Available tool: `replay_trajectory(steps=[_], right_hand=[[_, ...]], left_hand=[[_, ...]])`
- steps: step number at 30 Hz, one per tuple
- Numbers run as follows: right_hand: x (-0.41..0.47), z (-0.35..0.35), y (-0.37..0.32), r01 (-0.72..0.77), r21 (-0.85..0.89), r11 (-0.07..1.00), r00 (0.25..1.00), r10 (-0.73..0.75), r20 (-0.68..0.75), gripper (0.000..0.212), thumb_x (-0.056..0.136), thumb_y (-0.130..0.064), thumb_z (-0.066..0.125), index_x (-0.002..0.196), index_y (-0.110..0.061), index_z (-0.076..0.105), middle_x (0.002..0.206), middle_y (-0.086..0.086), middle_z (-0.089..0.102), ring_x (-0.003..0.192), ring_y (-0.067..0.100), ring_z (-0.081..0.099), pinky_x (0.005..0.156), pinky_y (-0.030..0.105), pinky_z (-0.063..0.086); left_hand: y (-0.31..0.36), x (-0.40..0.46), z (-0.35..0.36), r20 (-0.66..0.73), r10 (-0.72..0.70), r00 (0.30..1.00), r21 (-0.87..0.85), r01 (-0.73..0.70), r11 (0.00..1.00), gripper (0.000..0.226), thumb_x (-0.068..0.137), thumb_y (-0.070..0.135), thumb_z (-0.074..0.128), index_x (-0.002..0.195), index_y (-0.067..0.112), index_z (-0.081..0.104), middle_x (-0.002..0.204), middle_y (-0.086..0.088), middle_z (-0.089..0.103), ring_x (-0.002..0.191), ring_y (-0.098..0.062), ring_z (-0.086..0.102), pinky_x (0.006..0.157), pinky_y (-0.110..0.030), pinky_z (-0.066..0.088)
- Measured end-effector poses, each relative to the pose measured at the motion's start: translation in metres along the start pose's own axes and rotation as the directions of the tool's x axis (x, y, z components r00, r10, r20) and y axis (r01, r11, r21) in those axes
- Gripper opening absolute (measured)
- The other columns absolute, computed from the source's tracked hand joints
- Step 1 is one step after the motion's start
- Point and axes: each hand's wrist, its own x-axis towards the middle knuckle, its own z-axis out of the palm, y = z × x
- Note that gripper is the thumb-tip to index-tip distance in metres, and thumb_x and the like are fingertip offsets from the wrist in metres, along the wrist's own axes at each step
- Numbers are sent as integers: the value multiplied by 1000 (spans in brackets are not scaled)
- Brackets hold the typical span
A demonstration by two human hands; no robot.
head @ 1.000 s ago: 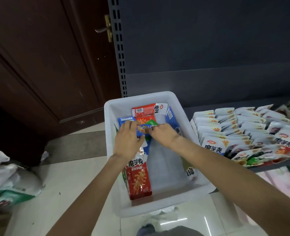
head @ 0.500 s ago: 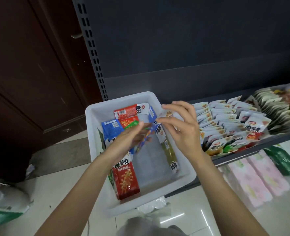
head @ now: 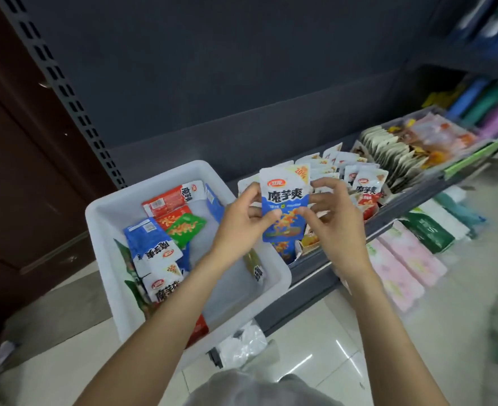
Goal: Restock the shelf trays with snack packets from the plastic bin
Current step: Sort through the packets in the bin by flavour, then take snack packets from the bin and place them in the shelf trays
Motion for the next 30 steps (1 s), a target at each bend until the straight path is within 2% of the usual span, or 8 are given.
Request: replay_trajectory(steps=[3, 7, 13, 18, 21, 24, 27, 30], right_hand=[[-1, -6, 19, 31, -242, 970, 999, -37, -21, 31, 86, -11, 68, 112, -17, 53, 81, -16, 64, 72, 5, 63, 63, 23, 48], [-4, 3, 41, 109, -426, 898, 993, -113, 16, 17, 85, -12, 68, 95, -10, 55, 80, -1, 71, 64, 22, 66, 52, 25, 40], [-7, 31, 63, 129, -666, 735, 985, -17, 172, 14, 92, -22, 56, 102, -15, 49, 82, 1, 71, 67, 26, 66, 50, 25, 35], [-9, 39, 67, 187, -634, 750, 975, -219, 28, 36, 83, -16, 71, 111, -18, 48, 68, 0, 68, 53, 21, 63, 41, 22, 38], [-5, 45, 67, 253, -735, 629, 935, -355, 18, 39, 72, -8, 78, 107, -12, 60, 70, 1, 64, 64, 22, 60, 39, 25, 41], [-5, 48, 68, 257, -773, 579, 932, -362, 39, 39, 67, -2, 78, 103, -10, 66, 85, 3, 64, 75, 22, 60, 40, 26, 45], [-3, 43, 61, 267, -687, 676, 929, -369, -3, 34, 75, -5, 74, 108, -9, 66, 101, 8, 62, 79, 22, 61, 41, 26, 46], [2, 37, 39, 346, -548, 762, 913, -408, 10, 27, 82, -8, 67, 109, -11, 67, 105, 8, 62, 74, 20, 61, 48, 23, 44]], left_hand=[[-15, 9, 15, 41, -7, 999, 136, 2, 991, 28, 84, 6, 66, 106, 21, 56, 89, 12, 69, 74, -8, 69, 76, -38, 57], [-39, 16, 17, 36, -29, 999, 299, 17, 954, 26, 83, 11, 68, 104, 4, 54, 91, -1, 70, 79, -13, 69, 75, -42, 56], [-52, 19, -2, -50, 83, 995, 560, -41, 828, 18, 81, 24, 70, 97, 20, 64, 81, 3, 68, 75, -17, 63, 70, -35, 52], [-52, 18, -4, 19, 177, 984, 752, -131, 646, 21, 85, 29, 66, 106, 24, 65, 88, -1, 71, 83, -21, 65, 69, -33, 50], [-55, 24, 4, 76, 106, 991, 829, -122, 547, 24, 90, 29, 59, 114, 28, 61, 98, -1, 70, 93, -23, 63, 74, -34, 49], [-56, 29, 10, 69, 95, 993, 881, -106, 461, 24, 90, 30, 59, 114, 24, 59, 104, -1, 66, 101, -22, 59, 78, -34, 46], [-50, 24, 2, -23, 237, 971, 823, -116, 555, 21, 86, 29, 64, 106, 21, 62, 98, 4, 64, 96, -16, 57, 77, -32, 48], [-41, 1, -23, -201, 440, 875, 764, -141, 630, 18, 88, 29, 57, 102, 20, 65, 90, 8, 64, 83, -8, 55, 69, -22, 44]])
